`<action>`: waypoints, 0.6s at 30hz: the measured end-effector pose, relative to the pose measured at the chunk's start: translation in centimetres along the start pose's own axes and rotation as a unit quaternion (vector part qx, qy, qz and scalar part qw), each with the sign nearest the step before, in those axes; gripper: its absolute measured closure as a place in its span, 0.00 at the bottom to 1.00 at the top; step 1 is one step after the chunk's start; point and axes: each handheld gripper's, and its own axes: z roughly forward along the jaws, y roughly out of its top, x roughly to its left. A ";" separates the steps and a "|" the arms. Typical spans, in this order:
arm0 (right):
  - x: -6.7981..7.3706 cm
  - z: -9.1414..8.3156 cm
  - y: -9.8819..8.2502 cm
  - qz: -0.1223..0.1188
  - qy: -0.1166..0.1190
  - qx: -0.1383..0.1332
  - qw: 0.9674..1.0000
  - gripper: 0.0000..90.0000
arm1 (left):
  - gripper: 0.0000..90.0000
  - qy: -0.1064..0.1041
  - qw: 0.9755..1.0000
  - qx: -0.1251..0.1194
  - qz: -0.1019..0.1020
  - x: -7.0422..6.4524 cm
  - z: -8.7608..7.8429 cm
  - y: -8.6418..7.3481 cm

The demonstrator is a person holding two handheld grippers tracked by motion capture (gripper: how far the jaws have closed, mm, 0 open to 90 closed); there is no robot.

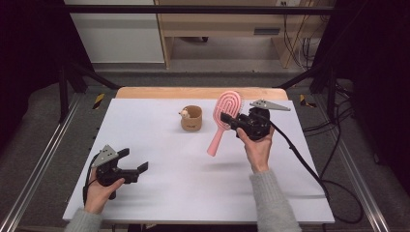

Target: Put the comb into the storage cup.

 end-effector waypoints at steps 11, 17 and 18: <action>0.4 0.9 0.9 -0.012 -0.006 -0.006 1.000 0.70 | 0.03 0.005 1.000 0.002 0.005 0.5 -0.2 -0.5; 0.7 1.6 1.6 -0.023 -0.013 -0.011 1.000 0.70 | 0.03 0.005 1.000 0.002 0.004 0.8 -0.2 -0.7; 0.8 1.7 1.6 -0.022 -0.012 -0.011 1.000 0.70 | 0.03 0.005 1.000 0.002 0.003 0.8 -0.2 -0.7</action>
